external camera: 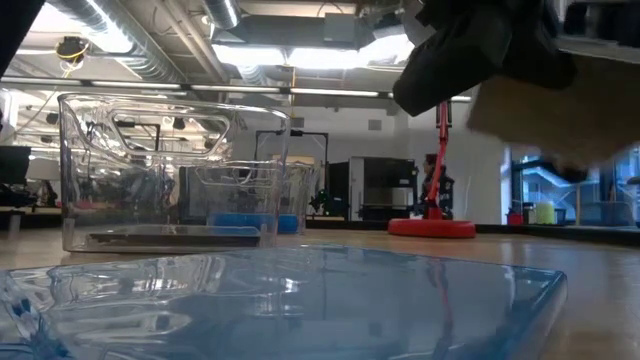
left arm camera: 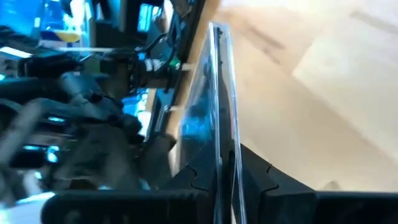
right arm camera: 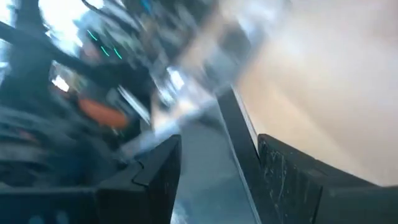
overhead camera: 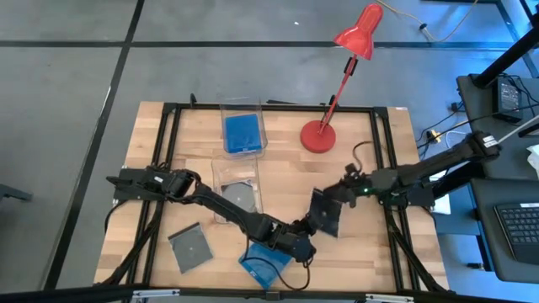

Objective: Pick & place jewel cases by type
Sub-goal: Put the top black cd case into the bottom transparent bin

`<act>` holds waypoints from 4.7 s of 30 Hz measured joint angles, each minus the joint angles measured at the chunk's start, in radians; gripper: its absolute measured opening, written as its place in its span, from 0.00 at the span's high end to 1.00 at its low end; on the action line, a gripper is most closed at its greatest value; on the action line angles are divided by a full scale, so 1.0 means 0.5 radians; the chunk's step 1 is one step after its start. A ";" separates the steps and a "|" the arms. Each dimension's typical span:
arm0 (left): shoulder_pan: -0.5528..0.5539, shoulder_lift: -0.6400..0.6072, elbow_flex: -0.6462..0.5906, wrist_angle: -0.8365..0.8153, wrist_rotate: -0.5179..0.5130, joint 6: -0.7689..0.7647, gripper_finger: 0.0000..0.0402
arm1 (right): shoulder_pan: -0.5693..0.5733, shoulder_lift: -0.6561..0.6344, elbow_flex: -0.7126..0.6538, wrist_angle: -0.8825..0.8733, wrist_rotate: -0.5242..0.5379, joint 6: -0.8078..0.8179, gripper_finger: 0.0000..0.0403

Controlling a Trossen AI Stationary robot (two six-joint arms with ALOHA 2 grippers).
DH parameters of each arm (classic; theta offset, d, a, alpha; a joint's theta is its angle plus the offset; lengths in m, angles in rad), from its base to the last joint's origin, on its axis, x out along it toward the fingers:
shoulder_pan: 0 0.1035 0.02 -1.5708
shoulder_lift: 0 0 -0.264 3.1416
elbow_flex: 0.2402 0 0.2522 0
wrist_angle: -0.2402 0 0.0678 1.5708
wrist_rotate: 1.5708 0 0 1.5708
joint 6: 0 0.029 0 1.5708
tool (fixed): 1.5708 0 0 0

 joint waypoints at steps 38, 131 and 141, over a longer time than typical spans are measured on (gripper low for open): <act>-0.083 -0.925 -0.008 -1.212 -0.622 -1.868 0.93 | 0.003 -0.580 0.008 0.209 0.440 -0.953 0.48; 0.674 -1.303 -0.327 0.503 4.215 -0.787 0.93 | -0.269 1.529 2.018 0.350 -1.105 -0.297 0.48; 0.674 -1.303 -0.327 0.504 4.258 -0.885 0.93 | -0.281 1.787 2.181 0.493 -1.178 -0.193 0.48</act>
